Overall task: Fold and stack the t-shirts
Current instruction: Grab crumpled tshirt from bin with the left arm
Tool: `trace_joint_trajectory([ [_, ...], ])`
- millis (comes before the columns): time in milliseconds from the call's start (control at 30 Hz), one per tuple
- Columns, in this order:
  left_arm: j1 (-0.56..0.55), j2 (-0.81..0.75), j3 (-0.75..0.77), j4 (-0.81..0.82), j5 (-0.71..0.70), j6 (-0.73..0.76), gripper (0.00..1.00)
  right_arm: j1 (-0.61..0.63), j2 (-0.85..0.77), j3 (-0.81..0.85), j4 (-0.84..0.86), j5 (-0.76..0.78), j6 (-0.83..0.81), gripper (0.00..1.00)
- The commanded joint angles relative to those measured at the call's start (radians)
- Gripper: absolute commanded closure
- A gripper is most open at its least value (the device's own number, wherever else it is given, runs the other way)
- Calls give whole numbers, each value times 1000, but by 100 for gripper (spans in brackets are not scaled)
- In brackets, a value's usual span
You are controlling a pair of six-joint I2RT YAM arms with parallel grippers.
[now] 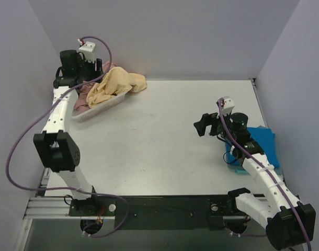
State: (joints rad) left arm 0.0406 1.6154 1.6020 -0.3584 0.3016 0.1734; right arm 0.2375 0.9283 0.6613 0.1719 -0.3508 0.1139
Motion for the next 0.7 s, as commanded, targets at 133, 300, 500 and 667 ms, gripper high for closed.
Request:
trace_joint_trajectory([
  [133,8,558,551,-291,-239,-68,26,22,110,70,61,-40,-10,8],
  [300,13,802,846,-286,-318,-42,24,37,190,130,9,-47,-14,8],
  [500,10,949,914,-221,-357,21,24,68,239,181,-49,1,-14,9],
  [667,36,914,921,-157,-305,-34,100,89,221,196,-78,38,-13,9],
])
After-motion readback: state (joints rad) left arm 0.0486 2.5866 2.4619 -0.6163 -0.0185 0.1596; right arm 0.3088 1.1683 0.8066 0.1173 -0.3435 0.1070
